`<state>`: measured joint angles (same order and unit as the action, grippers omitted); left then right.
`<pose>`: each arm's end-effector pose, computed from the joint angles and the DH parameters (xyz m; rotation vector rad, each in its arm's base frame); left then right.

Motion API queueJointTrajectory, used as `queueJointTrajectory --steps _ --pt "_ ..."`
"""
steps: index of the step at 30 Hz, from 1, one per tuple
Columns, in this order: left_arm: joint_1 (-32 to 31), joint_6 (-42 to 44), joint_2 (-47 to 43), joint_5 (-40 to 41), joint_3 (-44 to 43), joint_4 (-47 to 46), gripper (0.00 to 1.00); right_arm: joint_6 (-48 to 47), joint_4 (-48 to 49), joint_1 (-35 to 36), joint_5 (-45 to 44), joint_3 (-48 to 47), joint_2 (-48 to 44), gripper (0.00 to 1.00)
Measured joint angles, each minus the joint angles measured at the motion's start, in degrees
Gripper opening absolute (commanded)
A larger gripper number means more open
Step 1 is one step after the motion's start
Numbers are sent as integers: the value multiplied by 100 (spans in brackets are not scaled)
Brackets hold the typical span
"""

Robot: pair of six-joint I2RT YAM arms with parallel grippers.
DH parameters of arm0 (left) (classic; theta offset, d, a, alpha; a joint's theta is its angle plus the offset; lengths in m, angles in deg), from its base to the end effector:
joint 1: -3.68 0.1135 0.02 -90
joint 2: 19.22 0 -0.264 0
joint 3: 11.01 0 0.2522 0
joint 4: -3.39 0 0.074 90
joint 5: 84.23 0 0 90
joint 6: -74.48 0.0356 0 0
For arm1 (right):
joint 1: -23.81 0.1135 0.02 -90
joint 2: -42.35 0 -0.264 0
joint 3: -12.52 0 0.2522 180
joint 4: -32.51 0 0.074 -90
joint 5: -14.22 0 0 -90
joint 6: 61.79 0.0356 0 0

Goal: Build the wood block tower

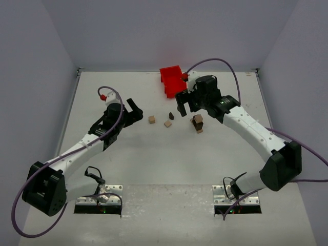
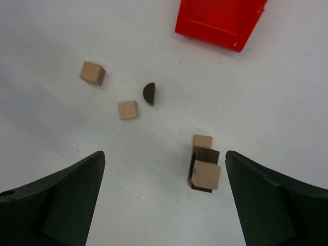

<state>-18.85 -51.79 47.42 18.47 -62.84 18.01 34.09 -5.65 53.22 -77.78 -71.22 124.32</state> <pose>0.2375 -0.0900 0.2380 -0.3850 2.0593 -0.3967 0.2823 0.1577 0.3177 -0.4339 2.1795 0.3034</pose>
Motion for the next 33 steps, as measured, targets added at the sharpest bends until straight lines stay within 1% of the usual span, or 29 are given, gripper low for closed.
queueJointTrajectory --steps 5,8,15,19,22,25,26,28,29,31,33 --pt "0 -470 -508 636 0 599 100 245 462 600 39 -96 384 99" --pt "0 -634 -754 841 56 790 100 476 638 985 70 -360 1014 99" --pt "0 -732 -1185 1027 301 909 100 1014 637 1545 -287 -1718 2922 99" --pt "0 -731 -1199 1078 384 924 100 1198 322 1666 -624 -2591 3904 99" --pt "0 -724 -1199 1086 433 918 100 1264 202 1682 -773 -2884 4397 98" --pt "0 -694 -1192 1088 458 892 100 1316 8 1680 -881 -2974 4664 93" --pt "0 -684 -1187 1088 463 876 100 1329 -40 1680 -908 -3001 4727 90" --pt "0 -659 -1176 1085 473 837 100 1353 -143 1678 -969 -3078 4840 78" --pt "0 -644 -1173 1085 478 820 100 1363 -157 1676 -995 -3097 4874 74" --pt "0 -622 -1166 1085 483 789 100 1363 -179 1674 -1045 -3113 4921 71" --pt "0 -617 -1162 1087 487 770 100 1368 -188 1676 -1078 -3116 4938 65"
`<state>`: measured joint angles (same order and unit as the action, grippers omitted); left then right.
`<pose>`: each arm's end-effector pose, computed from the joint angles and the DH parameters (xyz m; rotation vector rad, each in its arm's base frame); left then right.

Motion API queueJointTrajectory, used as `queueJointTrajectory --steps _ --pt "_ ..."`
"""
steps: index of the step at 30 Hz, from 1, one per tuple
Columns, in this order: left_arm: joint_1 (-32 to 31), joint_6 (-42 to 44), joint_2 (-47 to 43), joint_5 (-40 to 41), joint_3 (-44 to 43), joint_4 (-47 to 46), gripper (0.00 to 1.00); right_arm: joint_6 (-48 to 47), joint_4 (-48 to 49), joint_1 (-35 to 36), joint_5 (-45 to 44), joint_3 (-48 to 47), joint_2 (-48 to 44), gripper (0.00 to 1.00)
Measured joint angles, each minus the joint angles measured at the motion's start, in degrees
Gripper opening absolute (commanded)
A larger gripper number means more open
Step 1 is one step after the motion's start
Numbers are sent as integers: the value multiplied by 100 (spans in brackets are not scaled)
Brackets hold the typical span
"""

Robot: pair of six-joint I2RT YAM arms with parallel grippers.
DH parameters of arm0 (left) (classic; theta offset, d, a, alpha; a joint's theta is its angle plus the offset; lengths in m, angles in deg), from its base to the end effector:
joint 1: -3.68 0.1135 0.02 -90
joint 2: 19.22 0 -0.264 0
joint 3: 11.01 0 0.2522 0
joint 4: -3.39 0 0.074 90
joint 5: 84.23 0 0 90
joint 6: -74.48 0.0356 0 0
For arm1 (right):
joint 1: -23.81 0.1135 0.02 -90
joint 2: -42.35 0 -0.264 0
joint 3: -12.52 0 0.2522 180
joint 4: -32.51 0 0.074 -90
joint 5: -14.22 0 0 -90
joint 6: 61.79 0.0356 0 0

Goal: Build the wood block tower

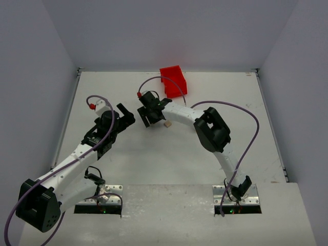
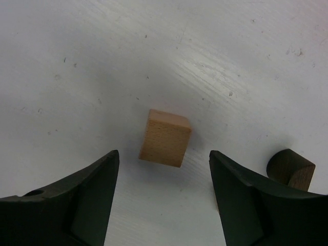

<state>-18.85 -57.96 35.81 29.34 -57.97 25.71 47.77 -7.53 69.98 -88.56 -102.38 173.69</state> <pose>0.1998 -0.0675 0.2405 -0.5955 1.9761 -0.2698 0.3494 0.3526 0.1497 -0.4988 2.4795 0.1753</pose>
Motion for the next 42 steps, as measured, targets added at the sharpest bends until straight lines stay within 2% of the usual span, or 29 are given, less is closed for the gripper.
queueJointTrajectory --steps 6,15,20,25,27,31,35,38,42 --pt "0 16 0 0 34 -39 100 40 10 0 -74 -43 3 59" --pt "0 20 0 -4 34 -63 100 188 50 0 -175 -112 176 38" --pt "0 18 0 -6 34 -68 100 225 91 0 -198 -112 187 23" --pt "0 36 0 -25 40 -88 100 -67 224 0 -192 -68 179 12" --pt "0 40 0 -26 45 -99 100 -440 425 -2 -136 81 116 8" --pt "0 61 -5 -47 76 -107 100 -1728 789 -39 276 742 -335 8" --pt "0 120 -67 -94 138 -121 100 -3665 943 -198 1432 2000 -1588 13" --pt "0 201 -109 -197 182 -226 100 -5246 550 -495 2527 2617 -2694 15" --pt "0 333 -109 -350 189 -364 100 -6873 -691 -1049 3730 2370 -3520 16"
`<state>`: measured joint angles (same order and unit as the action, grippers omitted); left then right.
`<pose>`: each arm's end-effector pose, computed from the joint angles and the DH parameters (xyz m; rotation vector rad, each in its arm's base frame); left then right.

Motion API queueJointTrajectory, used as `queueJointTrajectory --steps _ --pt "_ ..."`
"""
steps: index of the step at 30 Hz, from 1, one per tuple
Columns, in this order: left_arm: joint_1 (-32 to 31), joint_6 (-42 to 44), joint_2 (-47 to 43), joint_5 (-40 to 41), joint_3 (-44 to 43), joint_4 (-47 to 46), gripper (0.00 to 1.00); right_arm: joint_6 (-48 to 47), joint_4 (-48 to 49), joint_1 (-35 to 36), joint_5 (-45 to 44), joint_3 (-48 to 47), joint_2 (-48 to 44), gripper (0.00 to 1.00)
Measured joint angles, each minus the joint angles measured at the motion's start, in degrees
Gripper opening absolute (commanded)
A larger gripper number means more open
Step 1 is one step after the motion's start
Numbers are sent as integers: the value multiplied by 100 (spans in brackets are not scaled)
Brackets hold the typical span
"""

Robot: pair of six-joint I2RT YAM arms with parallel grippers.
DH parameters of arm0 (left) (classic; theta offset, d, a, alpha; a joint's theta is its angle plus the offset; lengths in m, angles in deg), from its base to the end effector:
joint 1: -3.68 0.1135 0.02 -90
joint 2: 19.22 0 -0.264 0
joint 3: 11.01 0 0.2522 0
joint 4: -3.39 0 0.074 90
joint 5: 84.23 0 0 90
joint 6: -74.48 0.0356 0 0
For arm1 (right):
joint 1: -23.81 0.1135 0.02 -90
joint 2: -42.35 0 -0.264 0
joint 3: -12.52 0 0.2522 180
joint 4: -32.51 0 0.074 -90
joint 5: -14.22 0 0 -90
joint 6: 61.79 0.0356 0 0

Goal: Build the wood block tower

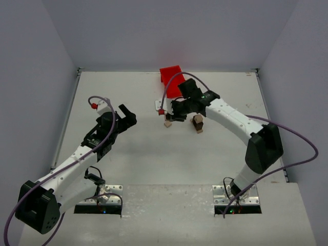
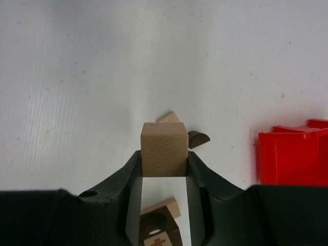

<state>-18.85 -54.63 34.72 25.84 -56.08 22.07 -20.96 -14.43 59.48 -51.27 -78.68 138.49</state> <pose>0.1978 -0.0688 0.2383 -0.5065 1.9710 -0.3210 0.2881 0.2249 0.2706 -1.7545 1.6526 0.4208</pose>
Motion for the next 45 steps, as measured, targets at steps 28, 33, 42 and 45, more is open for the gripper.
queueJointTrajectory --steps 28,33,42,45 --pt "0 567 700 -426 -234 -366 100 -3957 -4306 -2044 513 -2230 671 19" --pt "0 634 806 -420 -388 -354 100 -4211 -4268 -2275 500 -2643 1197 19" --pt "0 792 934 -360 -588 -352 100 -4494 -4346 -2356 461 -2653 1442 21" --pt "0 831 979 -357 -588 -352 100 -4495 -4343 -2356 472 -2603 1439 22"
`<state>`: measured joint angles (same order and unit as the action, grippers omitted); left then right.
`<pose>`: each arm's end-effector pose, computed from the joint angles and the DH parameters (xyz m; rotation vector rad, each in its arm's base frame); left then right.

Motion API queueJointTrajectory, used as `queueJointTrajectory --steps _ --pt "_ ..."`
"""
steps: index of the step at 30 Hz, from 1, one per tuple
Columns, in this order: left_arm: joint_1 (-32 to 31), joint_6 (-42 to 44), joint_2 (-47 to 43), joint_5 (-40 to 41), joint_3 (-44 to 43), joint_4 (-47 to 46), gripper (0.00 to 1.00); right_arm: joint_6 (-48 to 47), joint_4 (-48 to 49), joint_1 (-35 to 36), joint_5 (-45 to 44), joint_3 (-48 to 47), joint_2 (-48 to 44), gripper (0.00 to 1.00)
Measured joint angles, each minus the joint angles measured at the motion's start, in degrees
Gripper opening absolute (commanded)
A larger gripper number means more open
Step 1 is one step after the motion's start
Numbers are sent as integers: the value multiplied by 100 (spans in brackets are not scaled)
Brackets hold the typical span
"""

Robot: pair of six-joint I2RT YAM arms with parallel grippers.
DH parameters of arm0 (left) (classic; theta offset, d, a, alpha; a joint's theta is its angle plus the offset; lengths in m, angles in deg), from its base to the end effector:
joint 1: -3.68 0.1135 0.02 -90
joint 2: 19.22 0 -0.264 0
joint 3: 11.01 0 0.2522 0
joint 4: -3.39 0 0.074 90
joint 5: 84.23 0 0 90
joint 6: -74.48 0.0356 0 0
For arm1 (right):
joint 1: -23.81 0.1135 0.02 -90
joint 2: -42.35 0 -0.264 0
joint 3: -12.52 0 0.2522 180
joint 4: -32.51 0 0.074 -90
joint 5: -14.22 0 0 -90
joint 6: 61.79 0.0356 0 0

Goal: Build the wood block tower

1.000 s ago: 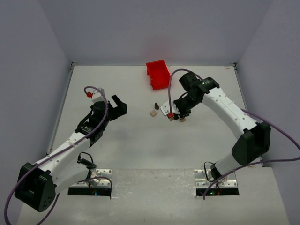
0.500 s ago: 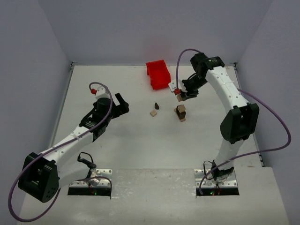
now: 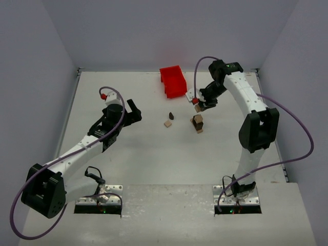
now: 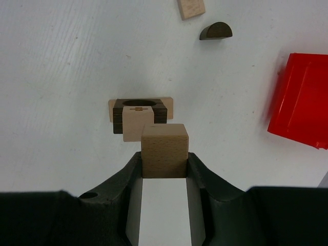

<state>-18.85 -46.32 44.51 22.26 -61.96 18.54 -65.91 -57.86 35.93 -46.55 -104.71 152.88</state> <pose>0.2298 -0.0844 0.2438 -0.3246 2.0228 -0.2868 0.3626 0.0957 0.2857 -2.1772 1.5849 0.4322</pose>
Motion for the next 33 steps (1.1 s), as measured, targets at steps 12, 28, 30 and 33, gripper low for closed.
queueJointTrajectory --steps 12,28,30,33 --pt "0 80 98 24 -2 -30 100 4 -19 2 -2 648 -30 25" --pt "0 81 101 25 -2 -31 100 242 -7 42 -13 740 -54 25" --pt "0 82 101 24 -2 -31 100 265 9 42 -19 740 -54 25" --pt "0 82 101 24 -2 -31 100 315 51 42 -28 740 -52 25"
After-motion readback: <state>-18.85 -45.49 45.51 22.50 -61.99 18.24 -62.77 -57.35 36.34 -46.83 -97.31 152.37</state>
